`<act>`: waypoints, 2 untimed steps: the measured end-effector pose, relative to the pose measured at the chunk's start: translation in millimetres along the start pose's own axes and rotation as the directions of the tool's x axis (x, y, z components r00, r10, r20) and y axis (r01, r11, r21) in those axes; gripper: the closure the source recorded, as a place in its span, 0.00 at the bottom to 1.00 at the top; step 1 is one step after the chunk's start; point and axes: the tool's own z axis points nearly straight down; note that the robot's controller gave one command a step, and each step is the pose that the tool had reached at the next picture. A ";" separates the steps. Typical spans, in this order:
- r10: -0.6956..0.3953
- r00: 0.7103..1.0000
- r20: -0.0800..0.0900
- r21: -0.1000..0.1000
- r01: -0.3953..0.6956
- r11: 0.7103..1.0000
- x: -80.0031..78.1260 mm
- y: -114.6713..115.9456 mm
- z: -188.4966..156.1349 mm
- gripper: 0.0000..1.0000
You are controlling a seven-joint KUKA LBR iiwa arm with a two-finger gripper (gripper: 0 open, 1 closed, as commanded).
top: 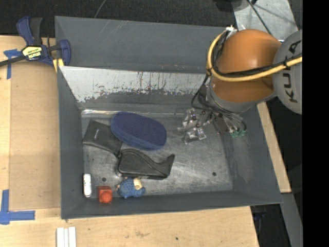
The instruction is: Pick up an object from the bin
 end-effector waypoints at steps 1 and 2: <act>0.231 0.973 -0.013 0.000 -0.231 0.973 39.3 27.8 91.5 1.00; 0.229 0.973 -0.010 0.000 -0.229 0.973 38.5 27.5 90.5 0.00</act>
Offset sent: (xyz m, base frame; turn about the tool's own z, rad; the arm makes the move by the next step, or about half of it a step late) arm -0.0442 0.0163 -0.0912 0.2334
